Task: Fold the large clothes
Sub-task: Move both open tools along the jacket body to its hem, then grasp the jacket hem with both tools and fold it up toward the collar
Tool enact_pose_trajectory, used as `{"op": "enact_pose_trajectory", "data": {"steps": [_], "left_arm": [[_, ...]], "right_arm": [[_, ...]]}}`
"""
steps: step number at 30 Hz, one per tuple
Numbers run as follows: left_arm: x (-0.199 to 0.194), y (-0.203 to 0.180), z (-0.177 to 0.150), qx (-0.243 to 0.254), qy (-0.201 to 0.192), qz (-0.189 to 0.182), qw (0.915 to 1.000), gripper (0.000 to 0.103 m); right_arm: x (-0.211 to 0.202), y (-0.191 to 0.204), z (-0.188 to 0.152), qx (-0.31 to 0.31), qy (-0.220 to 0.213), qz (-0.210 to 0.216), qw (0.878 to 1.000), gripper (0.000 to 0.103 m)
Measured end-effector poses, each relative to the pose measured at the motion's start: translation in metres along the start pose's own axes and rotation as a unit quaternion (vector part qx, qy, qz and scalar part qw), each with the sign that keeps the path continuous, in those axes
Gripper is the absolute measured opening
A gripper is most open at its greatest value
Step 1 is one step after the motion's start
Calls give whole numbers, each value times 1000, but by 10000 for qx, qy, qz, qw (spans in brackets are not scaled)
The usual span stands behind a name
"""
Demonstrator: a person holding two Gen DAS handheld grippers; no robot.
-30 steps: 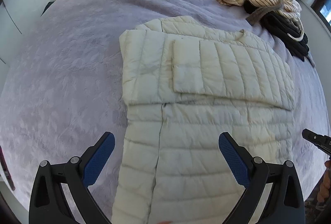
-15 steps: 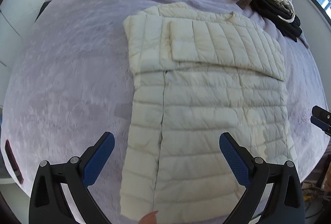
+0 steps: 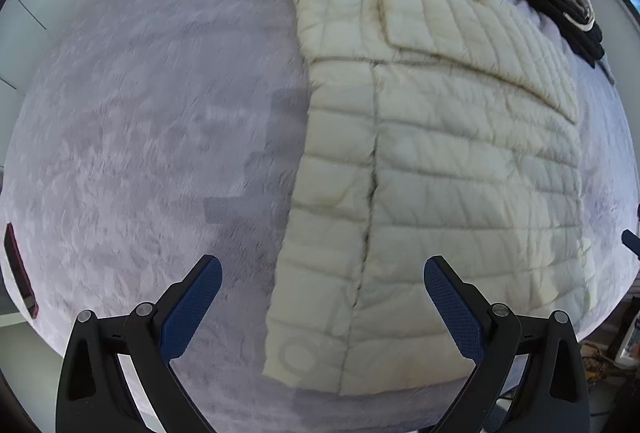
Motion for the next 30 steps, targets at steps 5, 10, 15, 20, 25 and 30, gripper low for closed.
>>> {"op": "enact_pose_trajectory", "data": {"steps": [5,10,15,20,25,30], "left_arm": [[5,5,-11,14,94,22,10000,101],[12,9,-22,-27,223,-85,9997,101],[23,5,-37,-28,484,-559,9973,101],[32,16,-53,-367,728,-992,9917,101],[40,19,-66,-512,946,-1211,9868,101],[46,0,-72,-447,1124,-1690,9782,101]], "right_arm": [[11,-23,-17,581,542,101,9968,103],[14,-51,-33,1120,616,130,9917,103],[16,-73,-49,1667,665,327,9832,103],[15,-94,-71,2172,698,443,9726,103],[18,-109,-95,2441,804,384,9657,103],[28,-101,-106,2677,885,797,9561,103]]}}
Point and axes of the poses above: each gripper's, at about its wrist camera, not at the fingertips, and x roughly the way its jaws point, y to its left, z to its top, the point moved 9 cm from there along x, roughly the way its jaws point, and after that the axes turned 2 degrees about -x, right-handed, at the moved point
